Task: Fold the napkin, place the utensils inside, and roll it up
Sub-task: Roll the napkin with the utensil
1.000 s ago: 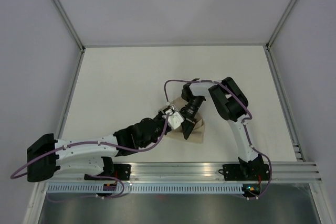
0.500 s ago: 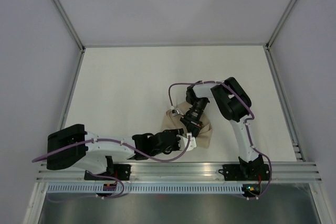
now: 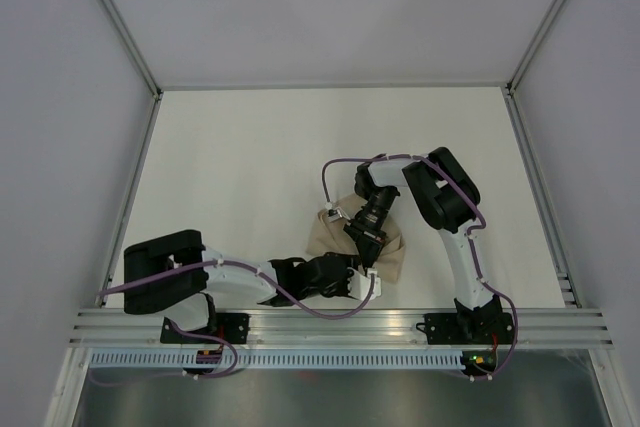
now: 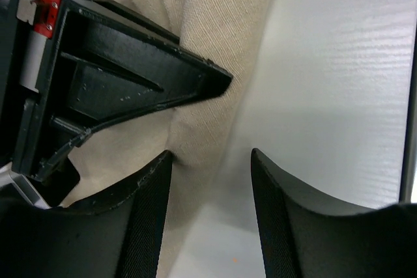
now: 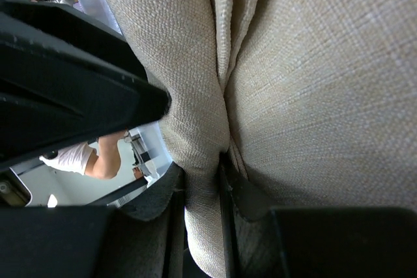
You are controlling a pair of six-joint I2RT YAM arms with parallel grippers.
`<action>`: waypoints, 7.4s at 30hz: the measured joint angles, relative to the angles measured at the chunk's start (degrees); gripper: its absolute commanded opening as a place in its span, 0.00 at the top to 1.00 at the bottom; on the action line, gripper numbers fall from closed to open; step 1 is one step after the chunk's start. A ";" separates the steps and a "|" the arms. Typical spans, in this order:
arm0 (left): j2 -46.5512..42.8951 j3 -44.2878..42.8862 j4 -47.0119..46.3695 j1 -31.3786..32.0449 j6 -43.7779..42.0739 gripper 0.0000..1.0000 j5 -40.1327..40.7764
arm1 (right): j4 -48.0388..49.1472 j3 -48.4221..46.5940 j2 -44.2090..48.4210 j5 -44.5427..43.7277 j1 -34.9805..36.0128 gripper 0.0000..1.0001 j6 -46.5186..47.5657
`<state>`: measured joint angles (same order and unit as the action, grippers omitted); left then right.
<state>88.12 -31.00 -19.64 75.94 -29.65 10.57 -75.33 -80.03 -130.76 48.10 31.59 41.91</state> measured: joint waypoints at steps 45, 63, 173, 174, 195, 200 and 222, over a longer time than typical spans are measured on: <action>9.68 -10.88 0.61 -11.96 11.52 0.98 -24.61 | 29.38 5.73 29.16 -11.41 -15.02 0.41 -6.12; 22.47 -20.31 0.44 -26.01 28.39 0.98 -57.72 | 28.68 28.20 55.08 -7.15 -19.54 0.34 13.53; 8.39 -8.81 -1.09 -8.94 -3.06 0.46 -8.24 | 11.34 11.61 14.45 -1.73 -10.86 1.00 11.19; 8.74 -8.81 -1.60 -9.22 -3.04 0.50 -8.33 | 11.37 11.61 14.45 -1.75 -10.86 0.99 11.17; 13.25 -15.17 2.19 -15.47 2.43 0.98 -23.71 | 20.87 16.55 26.05 -7.08 -11.74 0.41 7.78; 13.79 -16.22 3.17 -18.36 5.84 0.98 -29.57 | 27.52 16.48 31.61 -7.58 -16.09 0.39 2.32; 29.05 -33.24 15.52 -31.67 21.99 0.98 -62.69 | 44.46 44.44 67.38 -14.82 -10.97 0.28 6.58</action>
<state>117.16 -64.25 -4.12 44.27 -7.66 -52.12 -30.87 -35.59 -63.37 33.28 20.62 48.49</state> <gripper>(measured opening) 0.222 0.715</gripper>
